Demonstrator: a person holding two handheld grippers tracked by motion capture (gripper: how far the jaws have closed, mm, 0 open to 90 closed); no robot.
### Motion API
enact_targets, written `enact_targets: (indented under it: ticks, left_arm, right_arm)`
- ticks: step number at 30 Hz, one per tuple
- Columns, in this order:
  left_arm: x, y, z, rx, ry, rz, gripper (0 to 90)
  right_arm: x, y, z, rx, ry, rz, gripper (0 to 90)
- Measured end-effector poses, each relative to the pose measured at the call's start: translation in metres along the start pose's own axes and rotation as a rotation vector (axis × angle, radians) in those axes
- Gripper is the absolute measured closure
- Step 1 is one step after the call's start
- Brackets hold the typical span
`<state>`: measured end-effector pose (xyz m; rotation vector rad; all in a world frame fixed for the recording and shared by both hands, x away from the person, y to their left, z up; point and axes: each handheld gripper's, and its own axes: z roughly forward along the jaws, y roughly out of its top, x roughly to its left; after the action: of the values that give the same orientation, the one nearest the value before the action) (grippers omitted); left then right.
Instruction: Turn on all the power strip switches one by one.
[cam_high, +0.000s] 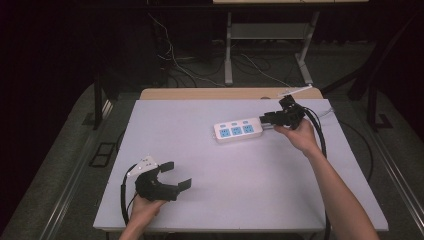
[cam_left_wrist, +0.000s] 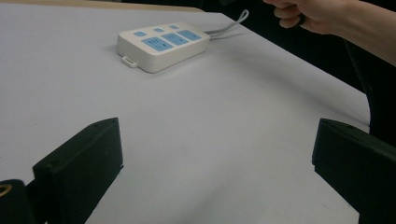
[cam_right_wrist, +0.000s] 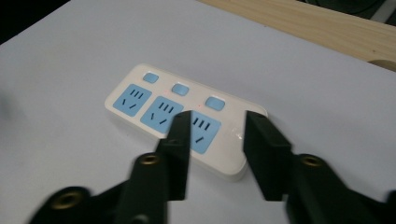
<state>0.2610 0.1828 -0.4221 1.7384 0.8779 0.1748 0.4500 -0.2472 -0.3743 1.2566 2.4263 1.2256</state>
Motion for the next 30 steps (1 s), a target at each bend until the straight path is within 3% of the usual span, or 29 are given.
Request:
enact_targets:
  ticks: [3, 6, 8, 17, 30]
  left_arm:
    - [0.000, 0.000, 0.000, -0.001, -0.002, 0.000, 0.4]
    - [-0.001, 0.000, 0.000, -0.002, -0.003, 0.000, 0.4]
    - [-0.002, 0.000, 0.001, -0.003, -0.005, 0.000, 0.3]
    - [-0.006, 0.000, 0.006, 0.006, -0.015, 0.008, 0.3]
    - [-0.006, -0.001, 0.004, 0.004, -0.007, 0.013, 0.4]
  right_arm:
    - [0.004, -0.009, -0.012, -0.033, -0.013, 0.005, 40.4]
    - [0.008, -0.018, -0.024, -0.059, -0.018, 0.024, 18.0]
    - [0.012, -0.025, -0.031, -0.046, -0.020, 0.026, 1.4]
    - [0.033, -0.062, -0.058, -0.059, -0.004, 0.028, 0.3]
    - [0.057, -0.119, -0.089, -0.148, 0.029, 0.053, 0.4]
